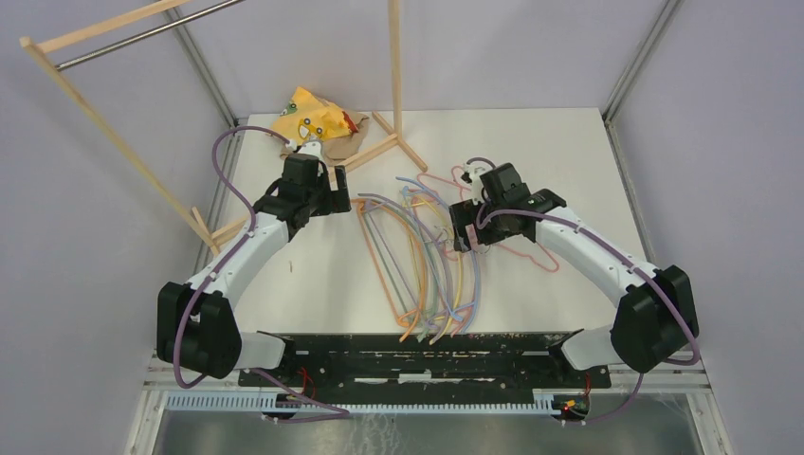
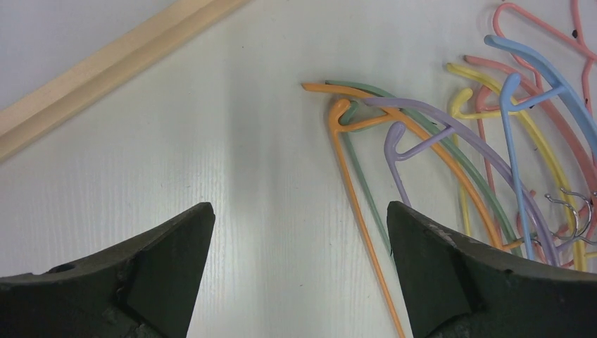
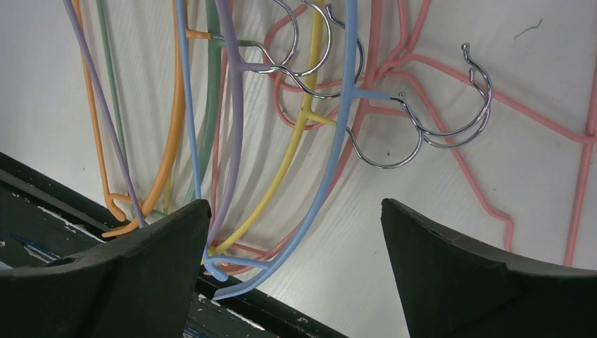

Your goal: Organize the hangers

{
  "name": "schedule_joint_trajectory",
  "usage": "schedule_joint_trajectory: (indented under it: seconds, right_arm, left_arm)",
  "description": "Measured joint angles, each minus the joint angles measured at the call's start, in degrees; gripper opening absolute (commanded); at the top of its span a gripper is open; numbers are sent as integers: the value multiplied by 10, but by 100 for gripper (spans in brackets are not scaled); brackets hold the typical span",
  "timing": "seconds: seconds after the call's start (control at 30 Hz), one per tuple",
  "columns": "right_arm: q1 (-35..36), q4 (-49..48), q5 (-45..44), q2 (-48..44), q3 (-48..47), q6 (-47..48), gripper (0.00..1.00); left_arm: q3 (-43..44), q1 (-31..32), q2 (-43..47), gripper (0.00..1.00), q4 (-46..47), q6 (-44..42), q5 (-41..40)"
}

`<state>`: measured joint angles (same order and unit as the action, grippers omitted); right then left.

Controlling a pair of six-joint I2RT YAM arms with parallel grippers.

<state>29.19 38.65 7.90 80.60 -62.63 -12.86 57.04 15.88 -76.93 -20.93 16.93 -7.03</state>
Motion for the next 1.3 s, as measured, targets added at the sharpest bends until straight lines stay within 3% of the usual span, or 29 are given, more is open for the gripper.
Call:
schedule_joint_trajectory:
  seconds: [0.07, 0.17, 0.33, 0.77, 0.93, 1.23, 1.3]
  right_arm:
    - [0, 0, -3, 0, 7, -2, 99]
    - [0, 0, -4, 0, 16, -7, 88]
    - [0, -8, -6, 12, 20, -23, 56]
    - [-1, -51, -26, 118, 55, -44, 51]
    - [-3, -57, -30, 125, 56, -42, 38]
    - [-8, -62, -37, 131, 62, -40, 2]
    - [-8, -57, -39, 125, 61, -38, 1]
  left_arm:
    - [0, 0, 0, 99, 0, 0, -2]
    - [0, 0, 0, 99, 0, 0, -3]
    - [0, 0, 0, 99, 0, 0, -3]
    - [0, 0, 23, 99, -21, 0, -19]
    - [-1, 0, 30, 99, -26, 0, -20]
    - [-2, 0, 35, 100, -31, 0, -19]
    - [0, 0, 40, 100, -34, 2, -16]
